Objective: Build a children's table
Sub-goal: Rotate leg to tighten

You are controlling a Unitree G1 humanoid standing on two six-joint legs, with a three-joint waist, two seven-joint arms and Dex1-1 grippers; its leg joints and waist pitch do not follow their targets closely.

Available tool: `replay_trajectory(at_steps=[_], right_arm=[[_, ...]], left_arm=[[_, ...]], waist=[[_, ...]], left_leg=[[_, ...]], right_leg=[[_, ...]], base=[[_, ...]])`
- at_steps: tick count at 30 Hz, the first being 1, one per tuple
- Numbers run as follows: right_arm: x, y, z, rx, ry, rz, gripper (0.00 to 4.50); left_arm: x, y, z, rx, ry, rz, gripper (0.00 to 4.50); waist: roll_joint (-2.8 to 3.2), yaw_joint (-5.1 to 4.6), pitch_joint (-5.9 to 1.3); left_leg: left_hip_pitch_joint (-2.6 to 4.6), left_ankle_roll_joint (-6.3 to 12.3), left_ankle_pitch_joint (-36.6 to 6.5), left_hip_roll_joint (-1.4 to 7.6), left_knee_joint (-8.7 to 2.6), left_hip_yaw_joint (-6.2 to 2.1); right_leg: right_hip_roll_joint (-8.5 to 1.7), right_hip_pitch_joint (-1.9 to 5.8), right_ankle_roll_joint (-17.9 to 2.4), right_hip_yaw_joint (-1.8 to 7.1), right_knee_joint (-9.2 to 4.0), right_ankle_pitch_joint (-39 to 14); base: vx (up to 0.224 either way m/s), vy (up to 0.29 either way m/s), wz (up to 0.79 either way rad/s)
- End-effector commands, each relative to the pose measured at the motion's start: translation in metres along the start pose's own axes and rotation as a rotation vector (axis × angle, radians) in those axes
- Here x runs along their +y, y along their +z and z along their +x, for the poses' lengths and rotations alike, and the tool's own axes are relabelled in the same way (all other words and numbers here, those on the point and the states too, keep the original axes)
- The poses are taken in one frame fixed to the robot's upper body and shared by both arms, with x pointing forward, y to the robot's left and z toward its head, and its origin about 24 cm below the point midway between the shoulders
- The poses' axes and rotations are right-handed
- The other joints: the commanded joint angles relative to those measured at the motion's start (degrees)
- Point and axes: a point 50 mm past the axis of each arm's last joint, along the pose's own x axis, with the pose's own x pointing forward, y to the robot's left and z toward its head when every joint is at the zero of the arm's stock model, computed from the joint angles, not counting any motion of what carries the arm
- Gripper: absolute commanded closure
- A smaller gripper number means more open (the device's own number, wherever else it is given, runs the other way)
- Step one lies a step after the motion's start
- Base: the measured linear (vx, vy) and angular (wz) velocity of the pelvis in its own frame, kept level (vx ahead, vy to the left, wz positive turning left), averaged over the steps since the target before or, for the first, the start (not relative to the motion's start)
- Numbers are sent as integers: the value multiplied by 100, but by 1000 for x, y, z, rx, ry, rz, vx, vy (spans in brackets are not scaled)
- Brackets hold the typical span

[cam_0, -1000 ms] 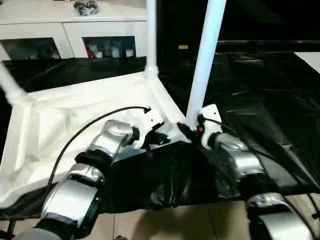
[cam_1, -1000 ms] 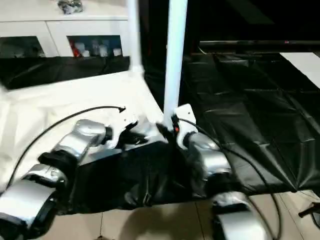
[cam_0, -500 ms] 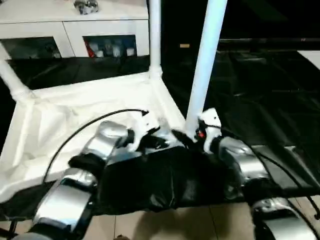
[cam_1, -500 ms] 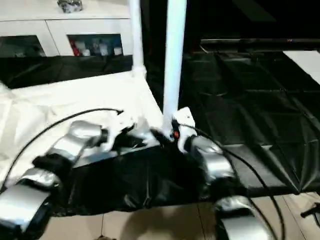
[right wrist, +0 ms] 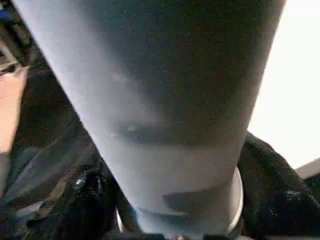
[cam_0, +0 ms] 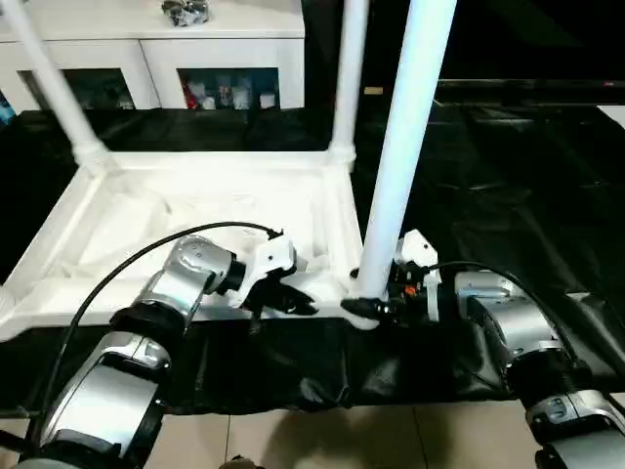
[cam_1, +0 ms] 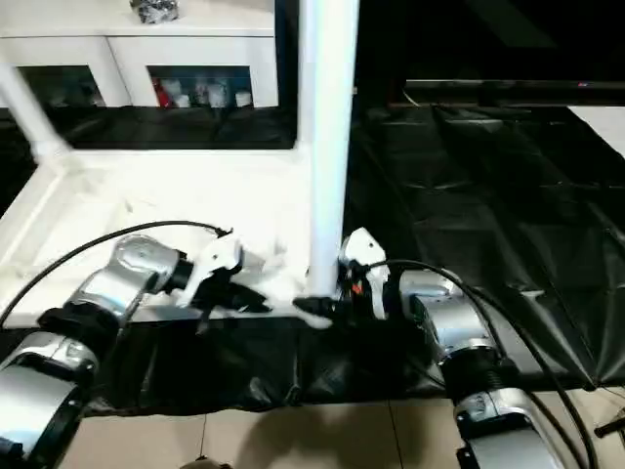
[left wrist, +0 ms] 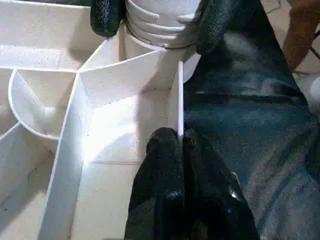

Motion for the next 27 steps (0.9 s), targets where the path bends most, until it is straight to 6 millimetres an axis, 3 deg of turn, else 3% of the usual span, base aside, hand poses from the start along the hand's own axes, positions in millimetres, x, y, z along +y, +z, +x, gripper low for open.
replay_trajectory(at_steps=[1,9,11,13,15,19,22,23,27], right_arm=[[12,-2,15,29,107,3,166],[13,-1,21,-22,46,21,178],[1,-2,27,-60,-135,57,178],[-10,-4,30,-80,-325,110,178],[-15,-6,34,-94,-431,154,178],[-17,-6,50,-122,-571,229,180],[-15,-4,61,-137,-628,226,180],[-15,-3,63,-139,-637,223,124],[-14,0,67,-160,-656,212,100]], left_arm=[[-4,9,14,-4,-72,50,450],[1,8,14,-1,0,22,450],[8,10,17,-18,95,-19,450],[14,14,21,-38,174,-54,450],[17,18,26,-53,224,-80,450],[20,29,44,-99,290,-141,450],[19,34,56,-125,308,-163,450],[19,34,58,-128,311,-166,450],[16,36,64,-136,303,-171,450]], waist=[[-50,-13,-322],[-53,-10,-323],[-50,-39,-296],[-58,-82,-267],[-47,-119,-262],[-53,-194,-283],[-47,-205,-288],[-47,-206,-296],[-16,-200,-310]], left_leg=[[66,404,-1147,200,-347,-38],[66,363,-1143,195,-345,-36],[75,247,-1320,186,-365,-39],[117,57,-1637,171,-390,-65],[127,-35,-1734,175,-412,-88],[111,-16,-1692,166,-409,-85],[88,128,-1530,144,-386,-64],[69,156,-1420,139,-381,-65],[76,247,-1304,141,-374,-58]], right_leg=[[-359,248,-1393,301,-428,-866],[-362,247,-1361,302,-432,-911],[-374,217,-1292,307,-470,-1281],[-403,187,-1106,305,-555,-2079],[-392,175,-993,302,-582,-2315],[-374,186,-1066,312,-566,-1940],[-372,197,-1125,319,-555,-1663],[-372,214,-1121,316,-544,-1594],[-350,221,-1183,313,-516,-1312]], base=[[0,0,0],[0,0,0],[0,0,0],[0,0,0],[0,0,0],[0,0,0],[0,0,0],[0,0,0],[0,0,0]])
